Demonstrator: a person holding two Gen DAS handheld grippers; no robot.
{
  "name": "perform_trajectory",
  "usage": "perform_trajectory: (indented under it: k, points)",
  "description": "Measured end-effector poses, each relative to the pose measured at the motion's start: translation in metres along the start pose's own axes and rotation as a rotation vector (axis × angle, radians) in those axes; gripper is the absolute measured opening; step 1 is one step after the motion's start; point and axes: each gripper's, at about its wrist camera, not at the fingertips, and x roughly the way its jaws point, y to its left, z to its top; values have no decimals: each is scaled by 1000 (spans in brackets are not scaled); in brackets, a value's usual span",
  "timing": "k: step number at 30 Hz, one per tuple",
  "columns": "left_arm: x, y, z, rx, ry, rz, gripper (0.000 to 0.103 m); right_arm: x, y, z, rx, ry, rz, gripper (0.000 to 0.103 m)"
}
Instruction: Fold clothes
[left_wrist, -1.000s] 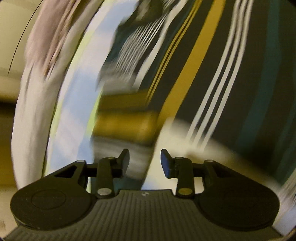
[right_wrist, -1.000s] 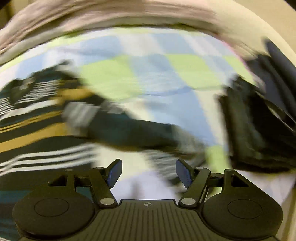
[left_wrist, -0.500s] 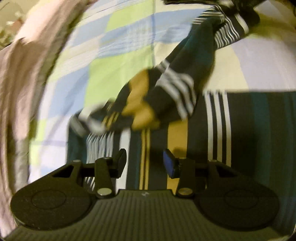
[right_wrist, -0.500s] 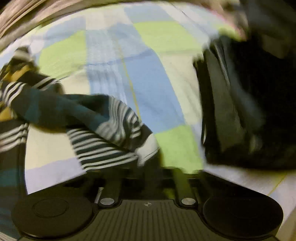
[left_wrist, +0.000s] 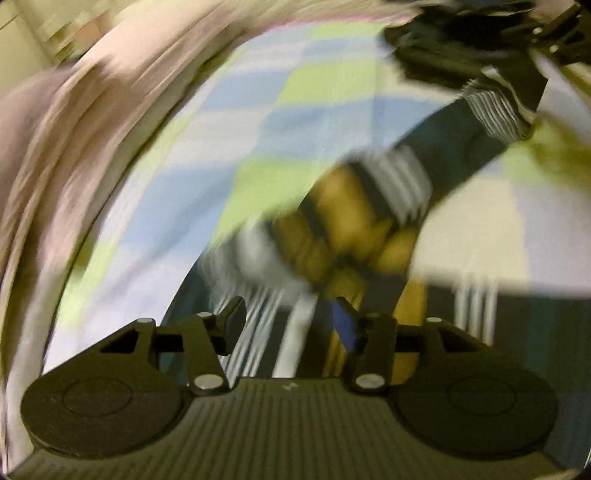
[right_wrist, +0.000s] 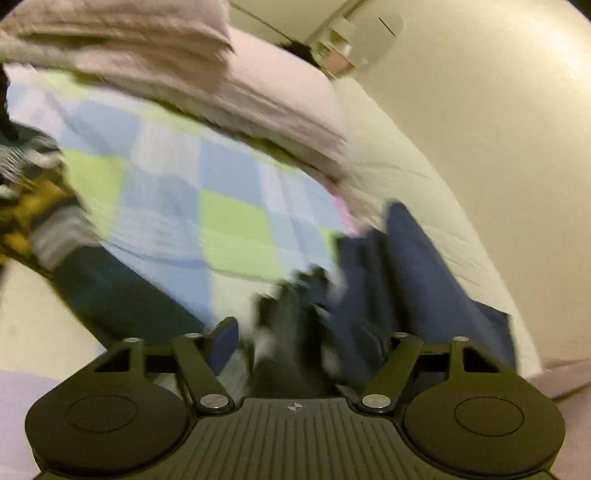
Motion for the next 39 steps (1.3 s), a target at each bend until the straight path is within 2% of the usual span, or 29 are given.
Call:
perform_trajectory:
  k: [4, 7, 10, 14, 17, 18, 20, 21, 22, 24, 29, 32, 34, 36, 38, 39]
  points:
    - [-11, 70, -90, -221, 170, 135, 50, 9, 38, 37, 79, -34, 342, 70]
    - [-14, 122, -148, -391, 250, 185, 53, 34, 82, 81, 72, -67, 577, 70]
    - [-8, 155, -186, -462, 273, 186, 57, 61, 153, 131, -32, -96, 706, 70]
    - [12, 180, -215, -501, 245, 114, 57, 96, 232, 191, -201, -130, 841, 70]
    - [18, 192, -230, -588, 210, 39, 58, 127, 279, 219, -333, -95, 870, 70]
    - [15, 195, -233, -616, 189, 28, 53, 136, 292, 225, -367, -67, 872, 70]
    - [6, 199, -240, -637, 161, 28, 6, 154, 310, 235, -397, 13, 884, 69]
    - [0, 202, -244, -655, 142, 22, 3, 161, 314, 238, -388, 65, 899, 64]
    - [-10, 204, -248, -678, 117, 21, 3, 163, 314, 239, -360, 98, 906, 38]
    - [-32, 208, -255, -694, 70, 58, 3, 158, 311, 242, -330, 135, 905, 5]
    - [-56, 229, -266, -727, 49, 145, 4, 115, 307, 274, -367, 11, 882, 5]
    - [-61, 245, -273, -763, 42, 201, 4, 114, 324, 294, -380, -31, 872, 5]
    - [-62, 257, -278, -793, 38, 233, 4, 118, 331, 303, -342, -53, 850, 5]
    - [-56, 265, -278, -818, 51, 229, 4, 120, 337, 311, -313, -75, 829, 5]
    - [-49, 265, -280, -830, 56, 229, 12, 128, 348, 315, -321, -76, 808, 7]
    - [-47, 264, -281, -834, 54, 233, 18, 130, 349, 312, -312, -87, 780, 15]
